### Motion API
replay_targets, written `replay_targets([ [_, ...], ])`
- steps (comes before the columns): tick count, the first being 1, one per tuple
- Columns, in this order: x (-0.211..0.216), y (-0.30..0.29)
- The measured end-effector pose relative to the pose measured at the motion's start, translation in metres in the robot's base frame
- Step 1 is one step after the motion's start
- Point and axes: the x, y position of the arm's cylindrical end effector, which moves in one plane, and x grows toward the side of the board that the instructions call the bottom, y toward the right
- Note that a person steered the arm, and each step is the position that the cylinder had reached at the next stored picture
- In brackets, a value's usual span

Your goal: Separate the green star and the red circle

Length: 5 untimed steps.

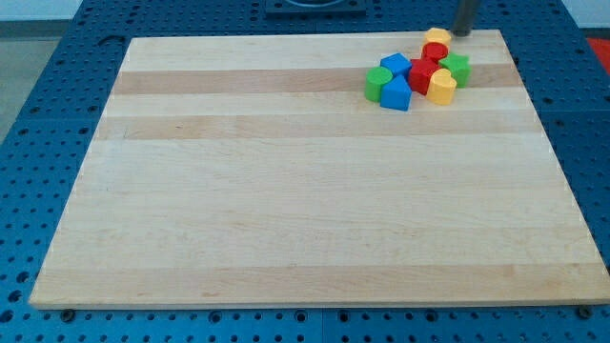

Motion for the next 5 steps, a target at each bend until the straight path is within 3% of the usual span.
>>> replay_targets([
  [3,0.001,-0.029],
  [5,0.014,0.014],
])
